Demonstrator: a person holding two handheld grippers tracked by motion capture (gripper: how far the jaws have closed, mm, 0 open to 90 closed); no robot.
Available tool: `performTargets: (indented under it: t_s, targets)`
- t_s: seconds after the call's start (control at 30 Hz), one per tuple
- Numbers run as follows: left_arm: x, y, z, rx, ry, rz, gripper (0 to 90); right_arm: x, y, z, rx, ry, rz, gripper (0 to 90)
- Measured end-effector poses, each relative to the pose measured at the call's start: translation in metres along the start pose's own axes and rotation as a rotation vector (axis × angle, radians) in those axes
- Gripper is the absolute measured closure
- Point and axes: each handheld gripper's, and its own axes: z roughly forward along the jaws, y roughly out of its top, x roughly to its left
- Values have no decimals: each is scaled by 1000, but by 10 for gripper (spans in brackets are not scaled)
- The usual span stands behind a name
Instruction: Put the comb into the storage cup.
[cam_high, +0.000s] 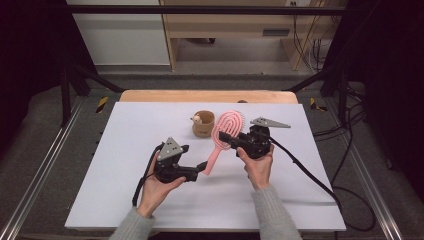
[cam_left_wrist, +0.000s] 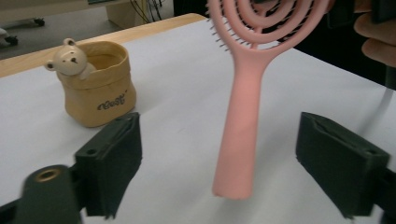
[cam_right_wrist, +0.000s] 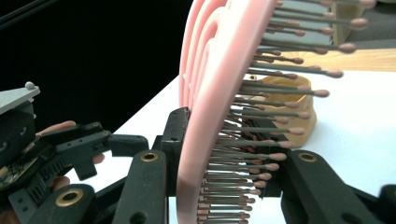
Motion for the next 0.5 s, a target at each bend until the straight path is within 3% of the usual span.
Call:
performTargets:
  t_s: [0.07, 0.13, 0.37, 0.5]
  targets:
    - [5, 2, -4, -5, -11, -17, 116, -1, 2, -2, -5, -6, -2, 635]
    - [9, 4, -8, -3, 9, -11, 88, -2, 4, -3, -7, -9, -6, 635]
    - [23, 3, -26, -19, 14, -31, 22, -4, 10, -8, -16, -29, -21, 635]
    - [30, -2, -31, -17, 48, -43, 6, -4, 14, -10, -18, -50, -35, 635]
